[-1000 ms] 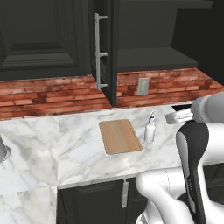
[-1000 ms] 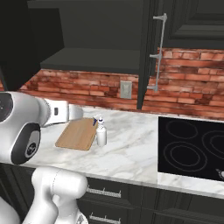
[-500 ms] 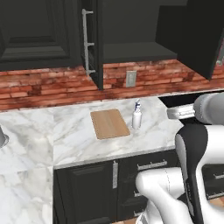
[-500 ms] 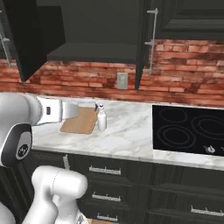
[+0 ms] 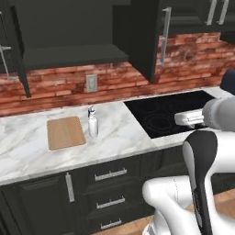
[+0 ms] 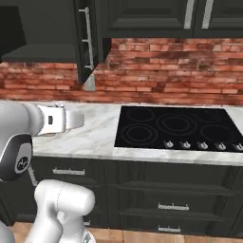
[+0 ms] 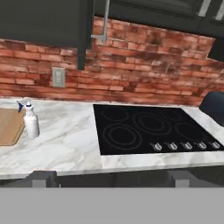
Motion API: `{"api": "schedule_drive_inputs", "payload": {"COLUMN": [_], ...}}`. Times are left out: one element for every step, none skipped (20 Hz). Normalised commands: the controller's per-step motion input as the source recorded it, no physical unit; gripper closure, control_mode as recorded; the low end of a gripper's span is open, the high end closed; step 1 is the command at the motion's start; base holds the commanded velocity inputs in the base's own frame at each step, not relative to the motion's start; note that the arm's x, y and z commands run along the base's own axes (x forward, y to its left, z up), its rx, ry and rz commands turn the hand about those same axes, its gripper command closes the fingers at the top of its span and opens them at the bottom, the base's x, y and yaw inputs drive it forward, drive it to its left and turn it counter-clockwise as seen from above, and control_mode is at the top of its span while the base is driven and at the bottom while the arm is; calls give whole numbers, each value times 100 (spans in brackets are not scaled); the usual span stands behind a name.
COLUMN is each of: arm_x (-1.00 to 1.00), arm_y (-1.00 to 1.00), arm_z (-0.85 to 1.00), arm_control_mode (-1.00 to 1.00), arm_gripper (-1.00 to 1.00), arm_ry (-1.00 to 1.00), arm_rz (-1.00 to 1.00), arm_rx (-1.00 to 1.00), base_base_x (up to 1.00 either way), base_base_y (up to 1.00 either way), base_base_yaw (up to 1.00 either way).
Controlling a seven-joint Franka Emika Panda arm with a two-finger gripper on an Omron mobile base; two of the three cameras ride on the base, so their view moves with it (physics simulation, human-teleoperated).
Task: Grab the spray bottle from the cabinet, then place it next to the cutting board for sanitizing. Then grab the dish brush from the countertop next to the sink and place it next to the cutting board.
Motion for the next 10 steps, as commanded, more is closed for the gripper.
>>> {"api": "schedule_drive_inputs", "payload": {"arm_x": [0, 0, 0, 0, 0, 0, 0, 0, 0, 0], "arm_y": [0, 0, 0, 0, 0, 0, 0, 0, 0, 0], "arm_z": [0, 0, 0, 0, 0, 0, 0, 0, 0, 0], "arm_control_mode": [100, 100, 100, 100, 100, 100, 100, 100, 100, 100], "arm_gripper": [-100, -100, -100, -100, -100, -100, -100, -100, -100, -100], "arm_ry": [0, 0, 0, 0, 0, 0, 0, 0, 0, 0], "arm_rz": [0, 0, 0, 0, 0, 0, 0, 0, 0, 0], "arm_rx": [0, 0, 0, 0, 0, 0, 0, 0, 0, 0], "base_base_x": [0, 0, 0, 0, 0, 0, 0, 0, 1, 9], "base_base_y": [-96, -90, -79, -82, -81, -84, -86, -87, -84, -74], "base_base_yaw": [-36, -42, -47, -51, -52, -53, -53, -53, -53, -50]}}
